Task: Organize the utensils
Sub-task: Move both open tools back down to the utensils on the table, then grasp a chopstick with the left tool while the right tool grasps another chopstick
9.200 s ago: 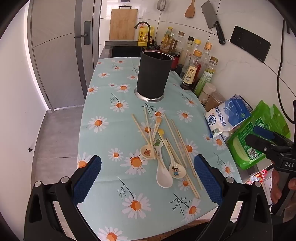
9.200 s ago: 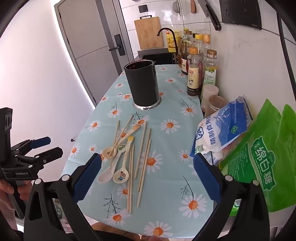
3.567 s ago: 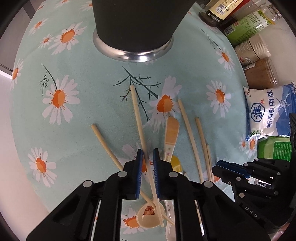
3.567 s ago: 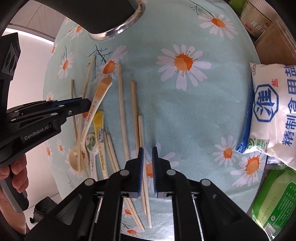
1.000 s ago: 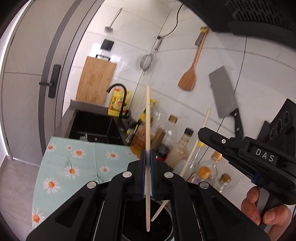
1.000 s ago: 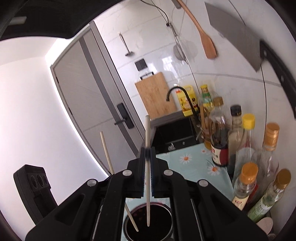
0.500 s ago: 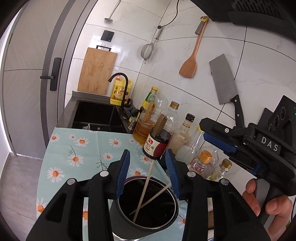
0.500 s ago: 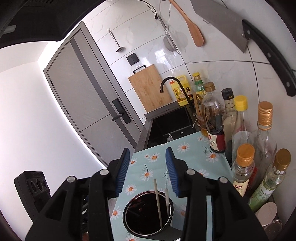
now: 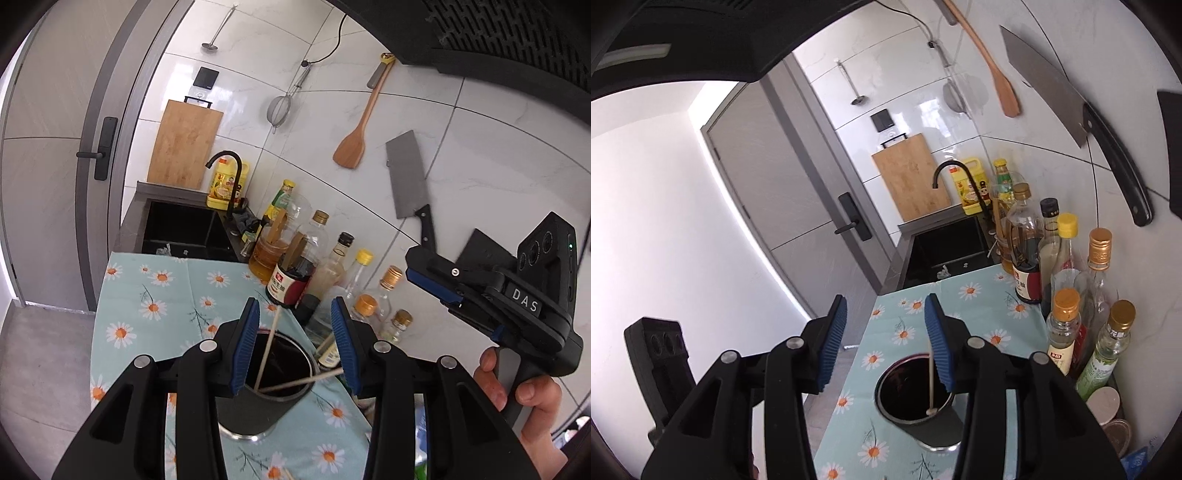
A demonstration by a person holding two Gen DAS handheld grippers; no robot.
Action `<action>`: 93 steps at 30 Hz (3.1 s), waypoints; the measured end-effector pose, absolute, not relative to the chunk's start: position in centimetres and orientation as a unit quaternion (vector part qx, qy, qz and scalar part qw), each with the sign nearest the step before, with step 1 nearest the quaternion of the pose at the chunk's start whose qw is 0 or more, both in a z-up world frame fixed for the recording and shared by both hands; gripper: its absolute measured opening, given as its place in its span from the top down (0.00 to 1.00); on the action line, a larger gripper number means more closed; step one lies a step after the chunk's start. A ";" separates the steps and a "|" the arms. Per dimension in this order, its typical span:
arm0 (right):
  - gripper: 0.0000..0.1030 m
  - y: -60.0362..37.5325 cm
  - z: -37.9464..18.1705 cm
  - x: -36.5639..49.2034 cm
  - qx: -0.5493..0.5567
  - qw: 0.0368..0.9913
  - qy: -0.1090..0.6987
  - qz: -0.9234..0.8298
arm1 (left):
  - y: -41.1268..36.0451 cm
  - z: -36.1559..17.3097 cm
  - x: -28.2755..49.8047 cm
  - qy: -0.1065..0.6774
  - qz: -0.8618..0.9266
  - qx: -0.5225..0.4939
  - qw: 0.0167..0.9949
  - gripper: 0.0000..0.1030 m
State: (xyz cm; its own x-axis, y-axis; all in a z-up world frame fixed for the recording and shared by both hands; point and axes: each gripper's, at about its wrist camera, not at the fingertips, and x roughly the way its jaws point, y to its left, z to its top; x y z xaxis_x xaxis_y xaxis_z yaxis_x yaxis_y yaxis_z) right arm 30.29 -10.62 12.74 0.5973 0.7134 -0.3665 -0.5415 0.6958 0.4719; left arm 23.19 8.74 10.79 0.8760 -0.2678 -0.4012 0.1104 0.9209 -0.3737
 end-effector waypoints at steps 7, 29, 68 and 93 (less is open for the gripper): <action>0.50 -11.5 12.2 26.2 0.110 0.868 0.310 0.373 | 9.9 9.6 19.1 0.297 -0.110 -0.186 0.930 0.62; 0.50 -12.1 -1.5 20.8 0.056 0.747 0.571 0.336 | 10.9 -7.2 14.6 0.545 -0.079 -0.343 0.761 0.62; 0.60 -10.5 -11.3 23.1 0.056 0.637 0.717 0.276 | 7.3 -14.6 20.2 0.660 0.011 -0.324 0.677 0.95; 0.90 -4.4 -14.9 24.0 -0.081 0.642 0.739 0.191 | 9.9 -10.7 16.1 0.591 -0.079 -0.358 0.719 0.96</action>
